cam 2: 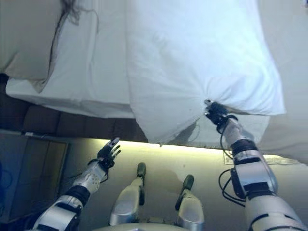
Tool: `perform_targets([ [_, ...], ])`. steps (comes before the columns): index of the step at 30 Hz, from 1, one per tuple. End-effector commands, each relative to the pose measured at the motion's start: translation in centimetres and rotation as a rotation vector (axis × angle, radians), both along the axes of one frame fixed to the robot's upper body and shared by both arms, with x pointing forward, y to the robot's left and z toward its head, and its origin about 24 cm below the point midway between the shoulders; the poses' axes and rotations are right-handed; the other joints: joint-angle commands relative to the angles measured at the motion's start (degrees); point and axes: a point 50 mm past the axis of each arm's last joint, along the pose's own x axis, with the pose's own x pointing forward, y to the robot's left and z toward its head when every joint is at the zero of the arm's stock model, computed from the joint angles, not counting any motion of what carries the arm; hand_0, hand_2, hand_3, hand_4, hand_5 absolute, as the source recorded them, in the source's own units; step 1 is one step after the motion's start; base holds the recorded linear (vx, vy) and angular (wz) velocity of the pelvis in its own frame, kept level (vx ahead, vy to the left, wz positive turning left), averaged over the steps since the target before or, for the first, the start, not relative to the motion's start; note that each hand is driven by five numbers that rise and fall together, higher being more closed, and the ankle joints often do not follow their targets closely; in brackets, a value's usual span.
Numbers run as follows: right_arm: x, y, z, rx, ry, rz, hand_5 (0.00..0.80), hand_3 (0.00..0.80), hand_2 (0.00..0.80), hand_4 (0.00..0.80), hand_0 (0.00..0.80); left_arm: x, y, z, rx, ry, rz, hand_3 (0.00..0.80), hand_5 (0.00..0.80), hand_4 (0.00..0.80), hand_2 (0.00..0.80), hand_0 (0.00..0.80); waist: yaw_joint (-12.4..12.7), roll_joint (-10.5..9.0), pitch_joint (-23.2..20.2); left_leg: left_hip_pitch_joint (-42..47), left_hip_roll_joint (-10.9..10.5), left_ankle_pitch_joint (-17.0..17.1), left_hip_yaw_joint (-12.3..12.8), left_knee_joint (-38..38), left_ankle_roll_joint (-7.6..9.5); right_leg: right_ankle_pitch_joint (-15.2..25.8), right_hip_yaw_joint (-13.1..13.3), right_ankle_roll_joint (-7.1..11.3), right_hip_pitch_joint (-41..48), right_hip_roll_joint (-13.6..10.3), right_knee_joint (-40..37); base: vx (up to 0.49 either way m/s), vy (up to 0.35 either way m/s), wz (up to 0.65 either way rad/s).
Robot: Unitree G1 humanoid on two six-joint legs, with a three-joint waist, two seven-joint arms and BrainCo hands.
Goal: Make the bed neatly
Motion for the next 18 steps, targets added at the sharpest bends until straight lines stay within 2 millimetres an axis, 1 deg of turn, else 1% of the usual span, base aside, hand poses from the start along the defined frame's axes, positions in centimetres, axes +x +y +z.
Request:
perform_targets([
  [1,0.8,3.1,3.0,0.137,-0.166,0.113,0.800,0.800,0.800,0.800,0.800,0.5,-2.6,-0.3,-0.063,0.047,-0.030,0.000,0.000,0.000,0.000,0.000,-1.21,-1.13,-5.63,0.76,1.89,-2.27,2.73,1.58,-1.39,1.09,2.06,1.31,-2.72,-1.88,3.39,0.092,-0.037,-0.03],
  [3,0.7,4.8,3.2,0.147,-0.180,0.147,0.800,0.800,0.800,0.800,0.800,1.0,-4.1,0.1,-0.037,0.048,-0.088,0.000,0.000,0.000,0.000,0.000,-1.57,-1.79,-6.10,1.76,2.08,-2.35,2.63,1.12,-1.43,1.35,2.37,1.48,-1.75,-1.61,2.74,0.081,-0.043,-0.05],
  [5,0.5,5.9,3.4,0.148,-0.189,0.169,0.800,0.800,0.800,0.800,0.800,1.1,-5.4,0.2,-0.084,0.076,-0.108,0.000,0.000,0.000,0.000,0.000,-2.00,-2.28,-6.64,2.46,2.29,-2.44,2.62,0.83,-1.43,1.67,2.62,1.72,-0.91,-1.38,2.11,0.070,-0.038,-0.05],
  [6,0.4,6.1,3.4,0.149,-0.190,0.174,0.800,0.800,0.800,0.800,0.800,1.0,-5.6,0.1,-0.100,0.088,-0.107,0.000,0.000,0.000,0.000,0.000,-2.12,-2.43,-6.81,2.64,2.37,-2.46,2.65,0.77,-1.44,1.73,2.67,1.78,-0.73,-1.34,2.00,0.103,-0.047,-0.03],
  [7,0.2,6.6,3.3,0.151,-0.194,0.185,0.800,0.800,0.800,0.800,0.800,0.8,-6.5,0.0,-0.177,0.123,-0.105,0.000,0.000,0.000,0.000,0.000,-2.40,-2.85,-7.27,3.24,2.56,-2.57,2.70,0.60,-1.42,1.85,2.70,1.89,-0.12,-1.22,1.77,0.115,-0.053,-0.01],
  [11,-0.1,7.4,2.9,0.166,-0.202,0.184,0.800,0.800,0.800,0.800,0.800,0.1,-8.7,-0.4,-0.361,0.205,-0.108,0.000,0.000,0.000,0.000,0.000,-2.62,-4.26,-8.27,4.49,3.03,-3.06,2.92,0.57,-1.38,1.92,2.63,2.01,1.42,-0.84,1.35,0.128,-0.101,-0.01],
  [13,-0.2,7.8,2.9,0.174,-0.207,0.186,0.800,0.800,0.800,0.800,0.800,-0.3,-9.6,-0.6,-0.441,0.243,-0.092,0.000,0.000,0.000,0.000,0.000,-2.58,-5.03,-8.28,4.85,3.28,-3.27,3.03,0.68,-1.38,2.01,2.67,2.01,1.76,-0.61,1.36,0.090,-0.135,-0.01],
  [16,-0.2,8.5,3.1,0.203,-0.225,0.194,0.800,0.800,0.800,0.800,0.800,-0.7,-10.7,-0.6,-0.630,0.303,-0.023,0.000,0.000,0.000,0.000,0.000,-2.43,-6.57,-7.76,5.22,3.92,-3.68,3.16,0.95,-1.34,2.06,2.83,2.02,2.17,-0.11,1.47,0.061,-0.164,0.01],
  [18,-0.3,8.8,3.1,0.216,-0.237,0.196,0.800,0.800,0.800,0.800,0.800,-1.0,-11.1,-0.6,-0.731,0.338,0.019,0.000,0.000,0.000,0.000,0.000,-2.27,-7.30,-7.30,5.41,4.25,-3.86,3.17,1.08,-1.37,2.10,2.90,2.07,2.40,0.11,1.51,0.054,-0.158,0.00],
])
